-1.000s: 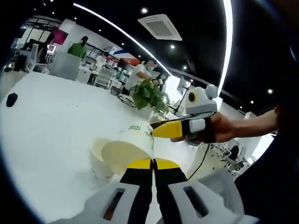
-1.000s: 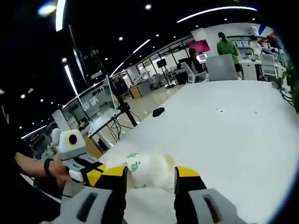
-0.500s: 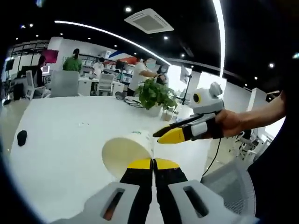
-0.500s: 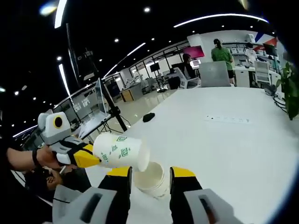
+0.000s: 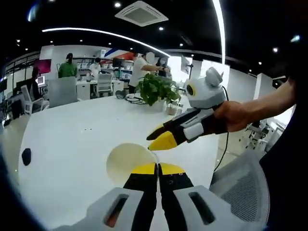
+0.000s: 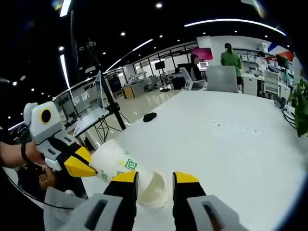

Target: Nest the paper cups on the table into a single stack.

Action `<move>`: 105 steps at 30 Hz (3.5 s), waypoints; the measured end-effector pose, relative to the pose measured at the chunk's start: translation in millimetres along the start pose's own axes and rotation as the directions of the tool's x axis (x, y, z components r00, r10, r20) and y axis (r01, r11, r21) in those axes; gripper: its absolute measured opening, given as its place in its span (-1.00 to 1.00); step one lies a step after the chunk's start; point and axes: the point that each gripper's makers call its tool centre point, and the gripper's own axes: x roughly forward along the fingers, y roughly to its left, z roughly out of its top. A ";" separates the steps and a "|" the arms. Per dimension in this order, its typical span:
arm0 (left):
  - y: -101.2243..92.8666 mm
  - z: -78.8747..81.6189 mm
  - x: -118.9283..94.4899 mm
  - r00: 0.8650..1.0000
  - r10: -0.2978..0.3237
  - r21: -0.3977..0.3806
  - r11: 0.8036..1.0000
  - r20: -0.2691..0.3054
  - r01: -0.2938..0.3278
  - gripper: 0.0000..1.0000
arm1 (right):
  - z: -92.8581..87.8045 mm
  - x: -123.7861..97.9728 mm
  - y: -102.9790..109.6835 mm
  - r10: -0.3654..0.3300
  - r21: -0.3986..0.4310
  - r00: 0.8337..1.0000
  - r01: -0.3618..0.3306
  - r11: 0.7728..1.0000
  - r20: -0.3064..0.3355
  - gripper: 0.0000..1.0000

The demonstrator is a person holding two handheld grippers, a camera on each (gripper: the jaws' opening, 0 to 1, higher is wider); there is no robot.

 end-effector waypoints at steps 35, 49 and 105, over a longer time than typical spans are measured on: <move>10.5 -25.4 48.9 0.989 0.033 0.116 0.993 -0.144 -0.017 -1.00 | -25.2 18.9 -24.8 -0.018 0.064 0.998 0.022 0.998 -0.064 -0.50; 10.5 -41.7 60.2 0.982 0.021 0.082 0.997 -0.185 -0.006 -0.99 | -44.0 5.5 -37.3 -0.059 0.072 0.994 0.066 0.995 -0.097 -0.50; 32.7 -98.2 -31.0 0.950 0.308 -0.324 0.894 -0.059 -0.309 -0.32 | -91.0 -47.7 -26.0 -0.058 0.131 0.996 0.068 0.989 -0.074 -0.06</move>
